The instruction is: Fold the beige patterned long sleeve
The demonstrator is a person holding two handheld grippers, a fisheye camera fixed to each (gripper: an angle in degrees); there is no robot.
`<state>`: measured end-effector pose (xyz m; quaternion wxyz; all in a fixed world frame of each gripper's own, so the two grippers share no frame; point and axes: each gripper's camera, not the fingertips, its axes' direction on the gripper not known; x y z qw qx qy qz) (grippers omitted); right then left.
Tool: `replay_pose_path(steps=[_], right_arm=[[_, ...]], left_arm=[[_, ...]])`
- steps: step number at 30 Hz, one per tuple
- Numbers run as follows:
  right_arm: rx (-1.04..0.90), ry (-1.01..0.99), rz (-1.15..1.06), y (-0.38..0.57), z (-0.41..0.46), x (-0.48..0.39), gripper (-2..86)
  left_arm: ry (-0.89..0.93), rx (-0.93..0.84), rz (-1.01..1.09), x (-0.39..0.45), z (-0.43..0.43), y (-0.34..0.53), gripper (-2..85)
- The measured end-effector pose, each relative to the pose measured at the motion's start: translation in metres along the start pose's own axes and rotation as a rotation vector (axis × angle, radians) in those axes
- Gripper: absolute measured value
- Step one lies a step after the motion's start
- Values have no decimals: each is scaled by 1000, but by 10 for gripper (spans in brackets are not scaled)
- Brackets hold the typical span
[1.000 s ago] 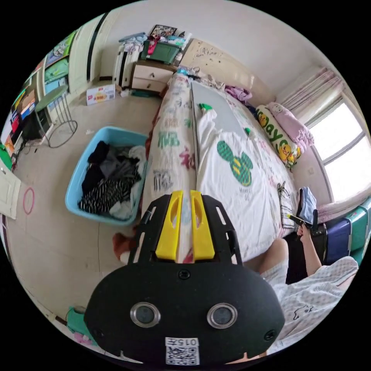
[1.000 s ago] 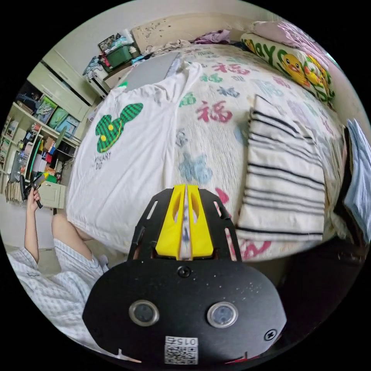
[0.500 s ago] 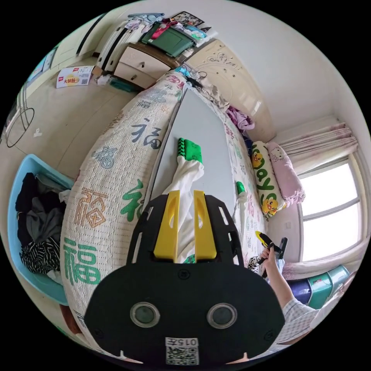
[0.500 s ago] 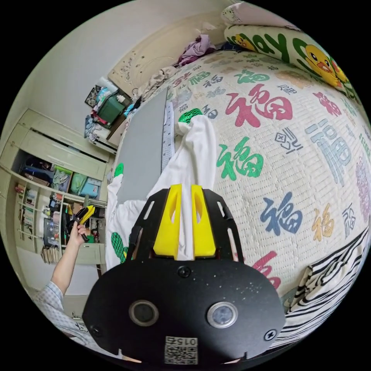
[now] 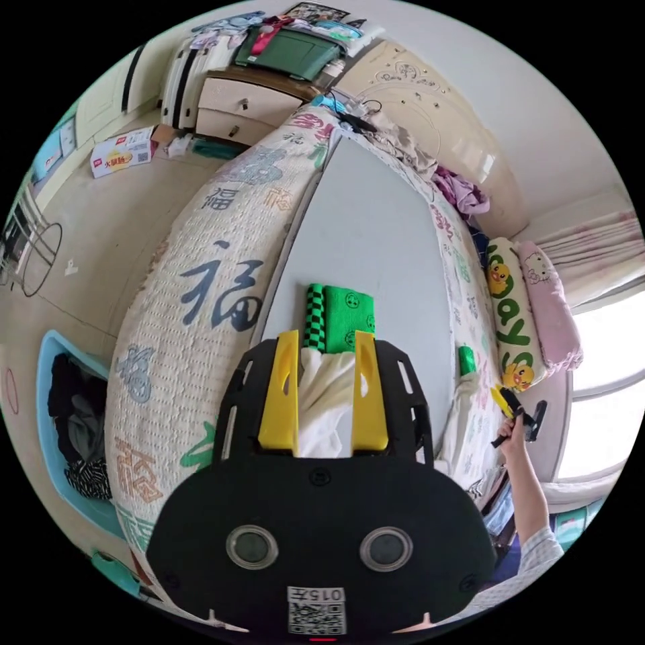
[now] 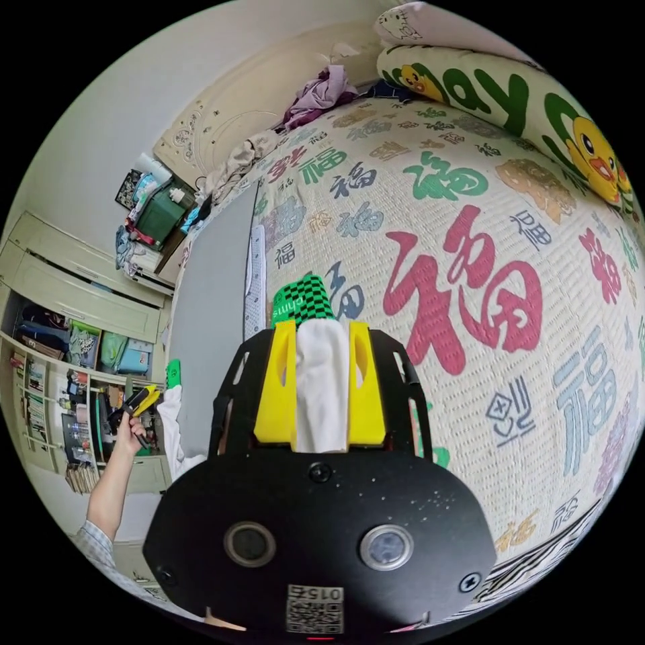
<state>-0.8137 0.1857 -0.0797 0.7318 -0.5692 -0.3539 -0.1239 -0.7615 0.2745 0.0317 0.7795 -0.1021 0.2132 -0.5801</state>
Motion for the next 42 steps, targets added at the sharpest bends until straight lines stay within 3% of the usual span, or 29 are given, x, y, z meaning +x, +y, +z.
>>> replay_pose_path(steps=[4, 9, 11, 13, 16, 19, 21, 23, 26, 29, 32, 34, 36, 38, 42], right_arm=[[-29, 63, -22, -44, 19, -10, 135], [-164, 83, -59, -81, 48, -29, 164], [-174, 173, -135, -85, 41, -47, 107], [-172, 115, -194, -86, 25, -55, 59], [-126, 151, -225, -84, -34, -49, 40], [-56, 258, -130, -82, -132, -4, 34], [-10, 388, -35, -77, -197, 34, 32], [-39, 596, 86, -65, -263, 86, 33], [-130, 692, 254, -38, -305, 138, 43], [-170, 649, 450, -15, -320, 163, 103], [-79, 586, 476, -23, -330, 145, 112], [-26, 583, 391, -46, -327, 111, 100], [-52, 492, 173, -76, -304, 59, 95], [-207, 317, -184, -106, -246, -31, 98], [-457, 113, -571, -110, -149, -161, 101]], left_arm=[[-14, -16, -21, -5, 36, -10, 131], [-134, -36, 167, 6, 55, -10, 84], [-105, -64, 229, 7, 60, -3, 54], [-58, -80, 240, 1, 54, 3, 32], [-70, 17, 230, -28, 1, 21, 16], [-207, 182, 111, -103, -101, 51, 9], [-390, 296, -50, -183, -193, 88, 7], [-542, 339, -164, -242, -248, 121, 8], [-698, 291, -365, -325, -298, 174, 17], [-566, 289, -560, -381, -314, 230, 47], [-538, 361, -611, -385, -323, 269, 56], [-555, 329, -528, -370, -319, 265, 57], [-490, 204, -254, -319, -284, 232, 56], [-382, 96, 8, -256, -239, 208, 56], [-135, -126, 519, -103, -115, 194, 65]])
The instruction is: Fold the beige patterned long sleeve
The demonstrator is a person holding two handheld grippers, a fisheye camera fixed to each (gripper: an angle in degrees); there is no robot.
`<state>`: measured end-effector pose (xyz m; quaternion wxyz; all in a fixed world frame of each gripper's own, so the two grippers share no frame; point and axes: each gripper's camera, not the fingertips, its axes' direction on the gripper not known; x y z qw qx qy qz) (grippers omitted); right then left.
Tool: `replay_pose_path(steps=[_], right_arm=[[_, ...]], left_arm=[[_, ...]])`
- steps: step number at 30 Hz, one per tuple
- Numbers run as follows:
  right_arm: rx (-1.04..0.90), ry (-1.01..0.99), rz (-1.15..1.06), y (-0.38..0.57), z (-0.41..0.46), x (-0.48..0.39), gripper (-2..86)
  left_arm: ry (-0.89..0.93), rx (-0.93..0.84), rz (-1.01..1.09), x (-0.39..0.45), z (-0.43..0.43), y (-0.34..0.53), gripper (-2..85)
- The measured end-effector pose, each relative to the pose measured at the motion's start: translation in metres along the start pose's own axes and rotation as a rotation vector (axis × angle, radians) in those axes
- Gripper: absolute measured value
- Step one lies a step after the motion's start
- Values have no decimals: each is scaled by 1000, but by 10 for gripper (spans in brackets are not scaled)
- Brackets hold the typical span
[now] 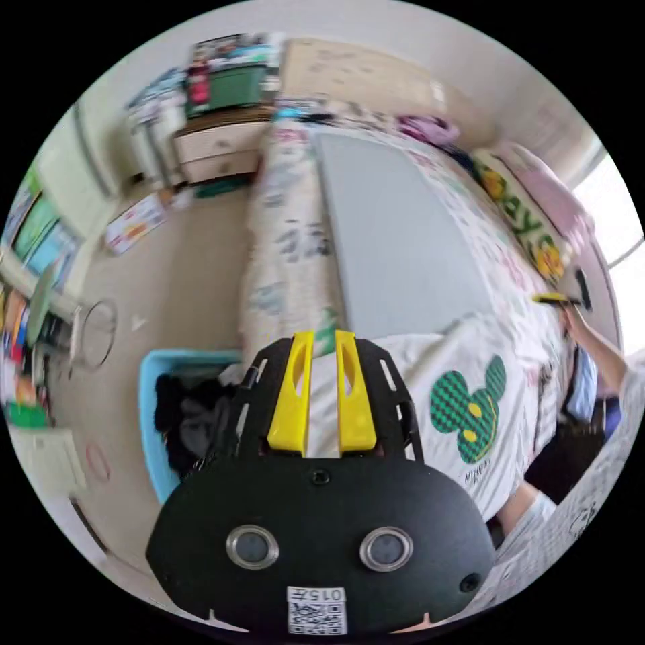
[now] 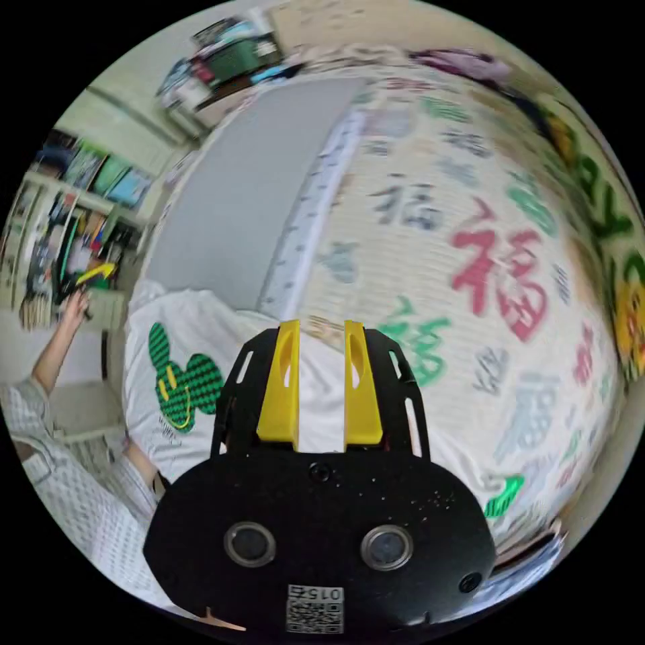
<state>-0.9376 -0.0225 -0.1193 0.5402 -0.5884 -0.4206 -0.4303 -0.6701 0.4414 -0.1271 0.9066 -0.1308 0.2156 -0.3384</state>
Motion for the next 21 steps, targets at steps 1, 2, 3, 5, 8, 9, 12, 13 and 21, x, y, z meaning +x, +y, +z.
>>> replay_pose_path(steps=[1, 2, 3, 5, 8, 9, 12, 13, 21], right_arm=[[-35, -15, -98, -25, 14, -30, 101], [-71, -2, -176, -44, 26, -53, 103], [-89, 5, -213, -52, 31, -63, 103], [-175, 65, -311, -69, 48, -84, 107], [-221, 110, -377, -68, 53, -93, 107], [-212, 126, -383, -66, 51, -93, 103], [-216, 188, -438, -58, 44, -95, 48], [-209, 180, -445, -56, 38, -93, 14], [4, 171, -120, -67, -29, -35, -5]], left_arm=[[24, -31, 54, 16, 14, -10, 68], [47, -102, 141, 44, 40, -27, 73], [61, -146, 203, 65, 60, -36, 77], [88, -200, 282, 90, 82, -40, 79], [33, -287, 391, 119, 107, -30, 73], [3, -254, 405, 125, 105, -24, 64], [-25, -242, 443, 134, 98, -14, 24], [-20, -235, 438, 133, 95, -12, 20], [-56, 82, 35, 59, 8, -17, -4]])
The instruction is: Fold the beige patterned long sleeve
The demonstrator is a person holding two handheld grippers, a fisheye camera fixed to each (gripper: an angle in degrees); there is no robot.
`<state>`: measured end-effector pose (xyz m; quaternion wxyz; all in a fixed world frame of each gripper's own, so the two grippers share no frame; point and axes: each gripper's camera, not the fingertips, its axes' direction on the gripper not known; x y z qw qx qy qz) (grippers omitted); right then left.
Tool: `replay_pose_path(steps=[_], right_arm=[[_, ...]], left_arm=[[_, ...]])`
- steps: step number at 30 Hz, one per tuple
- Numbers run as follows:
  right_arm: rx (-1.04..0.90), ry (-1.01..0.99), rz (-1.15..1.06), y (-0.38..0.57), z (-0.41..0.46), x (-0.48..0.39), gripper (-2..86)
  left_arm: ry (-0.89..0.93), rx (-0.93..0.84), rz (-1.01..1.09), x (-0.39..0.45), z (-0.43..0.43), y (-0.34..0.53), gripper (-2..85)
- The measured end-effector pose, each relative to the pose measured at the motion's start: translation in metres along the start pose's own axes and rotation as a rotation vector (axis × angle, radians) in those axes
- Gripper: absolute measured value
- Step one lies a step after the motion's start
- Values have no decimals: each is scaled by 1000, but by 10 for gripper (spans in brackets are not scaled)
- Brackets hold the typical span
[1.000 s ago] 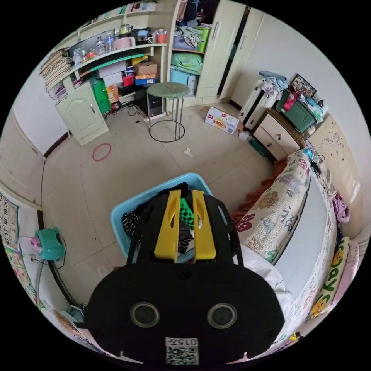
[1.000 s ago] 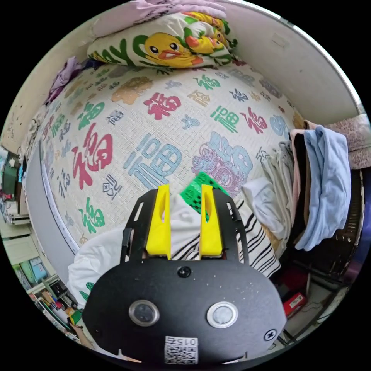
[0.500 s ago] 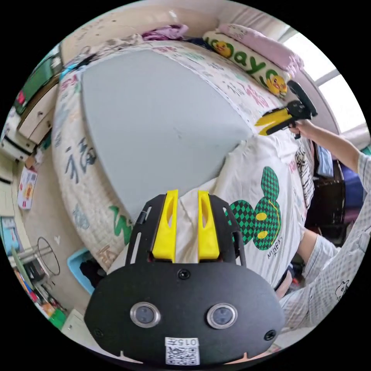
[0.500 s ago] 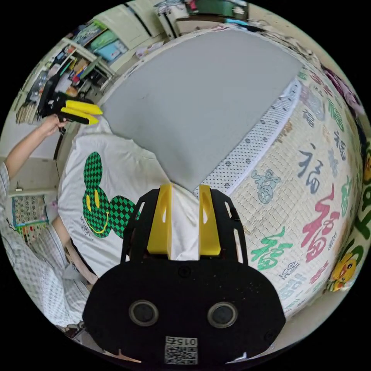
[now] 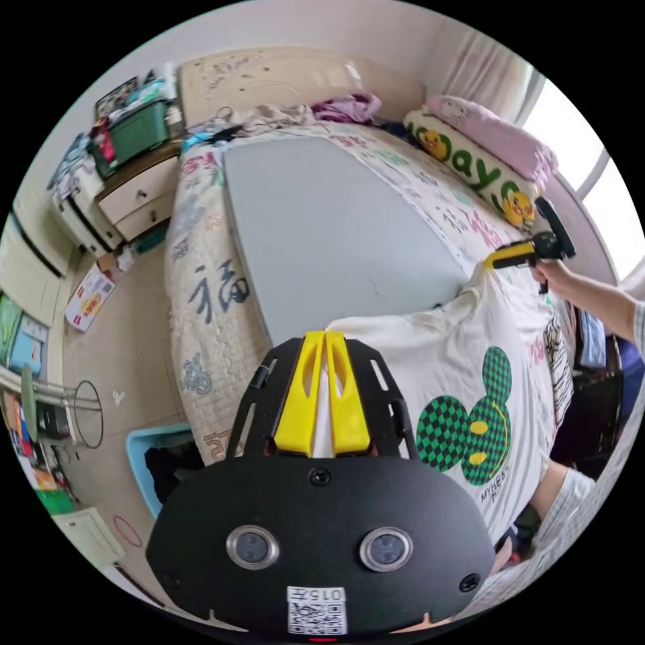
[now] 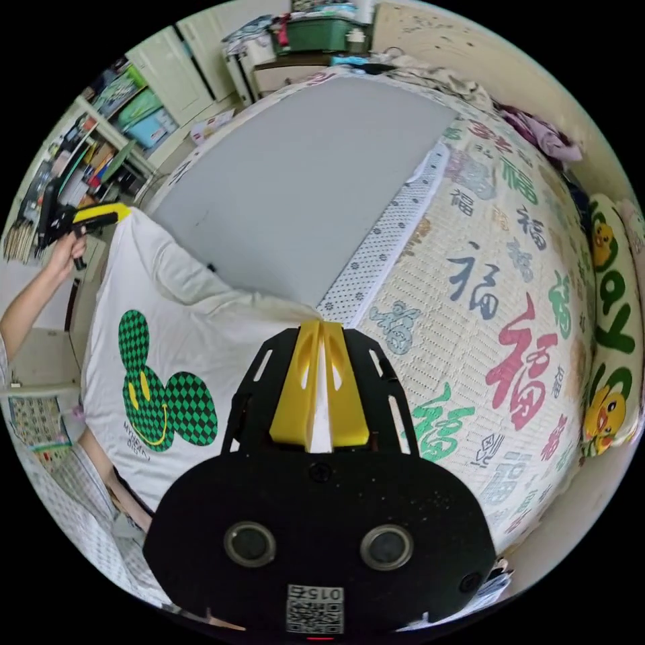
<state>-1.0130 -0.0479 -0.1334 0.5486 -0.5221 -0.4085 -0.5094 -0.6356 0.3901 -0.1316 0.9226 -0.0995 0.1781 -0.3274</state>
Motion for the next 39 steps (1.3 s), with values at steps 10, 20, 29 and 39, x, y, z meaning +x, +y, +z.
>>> replay_pose_path(steps=[10, 20, 29, 39], right_arm=[[-3, -42, 205, 40, 11, 21, 67], [-34, 70, 42, 22, 39, -59, 64], [237, -66, 198, 265, -59, -142, 63], [-214, -199, 755, 525, -7, -204, 88]], left_arm=[[-34, -72, -178, -18, 13, 12, 61], [11, -179, 22, 41, 38, -55, 45], [-167, 8, -35, 96, -139, 105, 53], [-225, -419, -687, 133, -212, 378, 63]])
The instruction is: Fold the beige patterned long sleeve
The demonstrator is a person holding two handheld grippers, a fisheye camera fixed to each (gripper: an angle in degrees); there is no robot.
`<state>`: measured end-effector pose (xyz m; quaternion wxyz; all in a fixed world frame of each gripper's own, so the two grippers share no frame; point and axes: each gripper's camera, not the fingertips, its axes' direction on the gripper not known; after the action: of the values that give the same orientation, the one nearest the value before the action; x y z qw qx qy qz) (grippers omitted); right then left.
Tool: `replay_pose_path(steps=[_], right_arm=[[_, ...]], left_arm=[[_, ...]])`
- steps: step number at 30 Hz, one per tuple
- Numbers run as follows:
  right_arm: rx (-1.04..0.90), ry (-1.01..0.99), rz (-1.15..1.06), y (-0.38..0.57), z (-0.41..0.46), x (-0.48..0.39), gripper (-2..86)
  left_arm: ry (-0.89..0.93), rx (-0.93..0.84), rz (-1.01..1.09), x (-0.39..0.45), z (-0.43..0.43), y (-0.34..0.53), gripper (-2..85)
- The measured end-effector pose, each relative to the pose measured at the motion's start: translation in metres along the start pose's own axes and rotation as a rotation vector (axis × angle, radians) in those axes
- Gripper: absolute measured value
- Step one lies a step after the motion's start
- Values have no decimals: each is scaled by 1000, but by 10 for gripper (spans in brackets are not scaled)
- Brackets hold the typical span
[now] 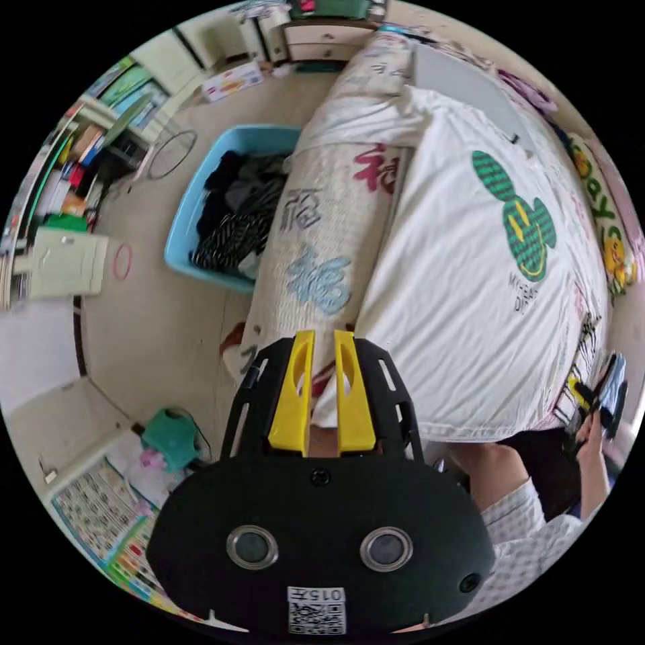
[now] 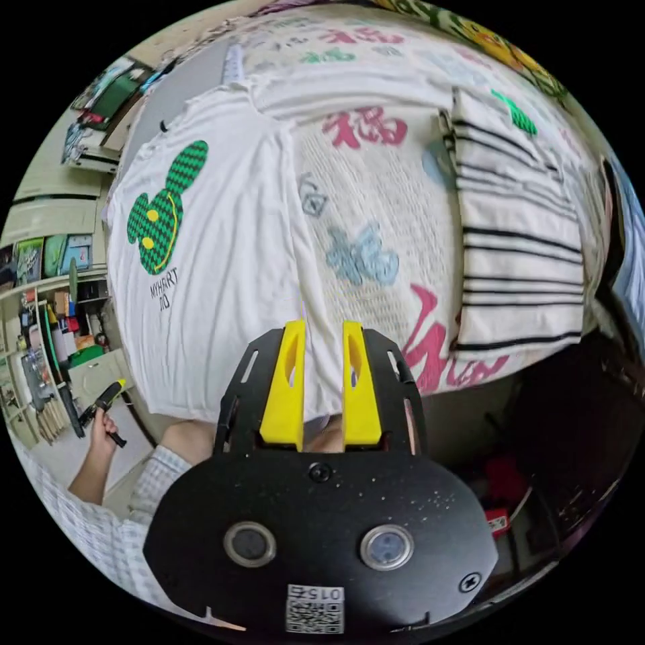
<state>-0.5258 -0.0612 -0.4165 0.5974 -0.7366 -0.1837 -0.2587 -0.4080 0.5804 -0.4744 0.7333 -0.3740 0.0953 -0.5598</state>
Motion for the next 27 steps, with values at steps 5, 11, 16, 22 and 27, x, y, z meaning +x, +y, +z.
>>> replay_pose_path(steps=[5, 11, 16, 22, 27], right_arm=[[-223, 18, -75, 20, 72, -16, 88], [-261, 152, -219, 12, 76, -58, 13], [-244, 139, -188, 15, 67, -63, 5], [-273, 174, -121, 6, 98, -105, 11], [-215, 241, -61, 13, 109, -145, 14]], left_arm=[[89, -119, -106, -21, 24, 12, 69], [90, -148, -63, -13, 19, 4, 57], [49, -125, -62, -21, -1, 5, -3], [152, -95, -124, -33, -9, 17, -5], [278, -20, -94, -31, -25, 20, 35]])
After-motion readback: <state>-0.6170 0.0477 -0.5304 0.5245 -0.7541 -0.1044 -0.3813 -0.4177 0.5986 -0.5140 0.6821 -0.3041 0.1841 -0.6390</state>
